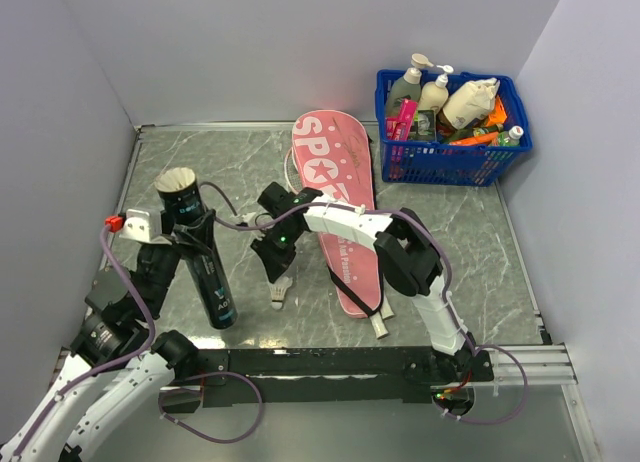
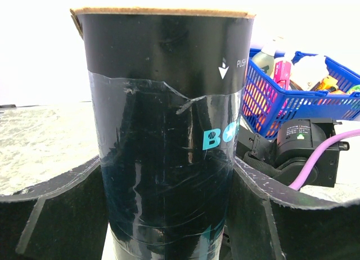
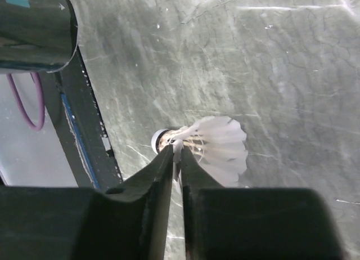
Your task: Pack up the badminton gear
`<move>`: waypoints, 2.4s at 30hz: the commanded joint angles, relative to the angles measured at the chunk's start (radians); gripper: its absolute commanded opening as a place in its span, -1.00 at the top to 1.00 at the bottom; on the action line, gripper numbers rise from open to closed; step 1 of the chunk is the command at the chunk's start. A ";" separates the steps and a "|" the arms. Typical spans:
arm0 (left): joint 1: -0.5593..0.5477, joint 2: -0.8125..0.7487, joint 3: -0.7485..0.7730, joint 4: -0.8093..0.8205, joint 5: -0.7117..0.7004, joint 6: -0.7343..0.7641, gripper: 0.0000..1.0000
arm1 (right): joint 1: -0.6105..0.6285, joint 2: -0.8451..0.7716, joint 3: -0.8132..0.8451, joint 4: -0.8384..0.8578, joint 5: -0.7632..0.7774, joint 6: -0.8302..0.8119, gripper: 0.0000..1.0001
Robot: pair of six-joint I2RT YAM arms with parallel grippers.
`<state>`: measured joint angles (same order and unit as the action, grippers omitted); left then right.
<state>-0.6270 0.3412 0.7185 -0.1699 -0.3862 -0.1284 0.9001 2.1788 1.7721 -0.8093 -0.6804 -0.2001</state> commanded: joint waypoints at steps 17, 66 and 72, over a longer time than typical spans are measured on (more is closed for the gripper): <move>0.010 0.055 0.038 0.058 0.092 -0.010 0.98 | -0.030 -0.304 -0.152 0.163 0.087 0.105 1.00; -0.223 0.440 0.059 0.015 0.914 0.107 0.98 | -0.032 -1.169 -0.276 0.082 0.305 0.384 1.00; -0.229 0.418 0.053 0.026 0.920 0.107 0.98 | -0.027 -1.120 -0.298 0.116 0.259 0.401 1.00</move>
<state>-0.8490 0.7944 0.7429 -0.2066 0.4969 -0.0261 0.8661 1.0393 1.4841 -0.7643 -0.3641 0.1753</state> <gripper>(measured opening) 0.710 0.008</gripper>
